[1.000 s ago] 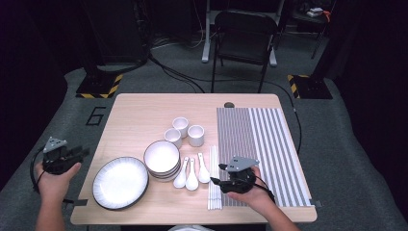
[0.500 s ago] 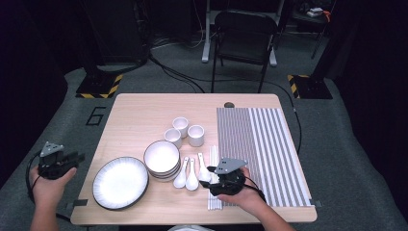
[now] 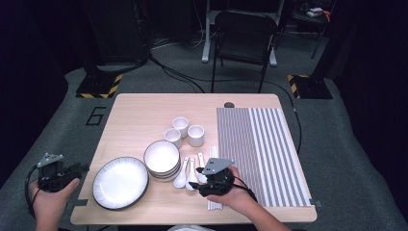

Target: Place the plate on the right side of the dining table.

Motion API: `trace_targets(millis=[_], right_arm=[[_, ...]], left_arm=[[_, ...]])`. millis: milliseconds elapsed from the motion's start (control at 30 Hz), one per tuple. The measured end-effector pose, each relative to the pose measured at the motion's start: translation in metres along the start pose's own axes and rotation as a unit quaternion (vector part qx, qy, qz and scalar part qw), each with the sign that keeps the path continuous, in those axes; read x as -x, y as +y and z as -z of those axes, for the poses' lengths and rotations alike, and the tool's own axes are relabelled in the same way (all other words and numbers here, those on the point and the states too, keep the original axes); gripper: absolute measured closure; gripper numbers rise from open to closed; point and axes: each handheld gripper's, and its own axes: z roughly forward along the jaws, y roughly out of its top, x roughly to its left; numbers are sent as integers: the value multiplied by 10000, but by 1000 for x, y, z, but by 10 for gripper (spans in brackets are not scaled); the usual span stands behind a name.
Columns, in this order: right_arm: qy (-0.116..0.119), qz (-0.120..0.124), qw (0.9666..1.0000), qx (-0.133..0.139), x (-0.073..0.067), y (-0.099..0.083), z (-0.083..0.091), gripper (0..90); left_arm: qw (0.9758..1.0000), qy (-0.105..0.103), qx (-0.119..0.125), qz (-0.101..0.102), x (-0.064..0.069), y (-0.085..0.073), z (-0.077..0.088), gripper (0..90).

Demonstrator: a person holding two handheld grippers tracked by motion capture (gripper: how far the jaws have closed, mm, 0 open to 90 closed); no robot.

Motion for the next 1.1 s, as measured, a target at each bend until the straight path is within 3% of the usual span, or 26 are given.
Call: trace_targets(millis=[100, 267, 467, 667, 767, 900, 1100], right_arm=[[41, -9, 10000, 43, -4, 4, -4, 450], [84, 196, 9998, 43, -9, 10, -11, 427], [148, 256, 9994, 189, -17, 17, -23, 452], [296, 289, 9991, 63, -22, 19, -32, 479], [441, 261, 9987, -62, -27, 21, -39, 495], [498, 339, 9982, -30, -32, 24, -43, 507], [520, 480, 9975, -39, -40, 29, -52, 508]], left_arm=[[9999, -63, -92, -2, 7, 0, -1, 620], [9998, -121, -46, -116, 12, 0, -5, 625], [9998, -160, -86, 33, 8, -4, -15, 664], [9996, -223, -103, 140, 5, -8, -20, 670], [9996, -282, -86, 3, 5, -9, -21, 661], [9994, -287, -116, -165, 6, -12, -24, 662], [9994, -232, -136, -232, 5, -15, -27, 665]])
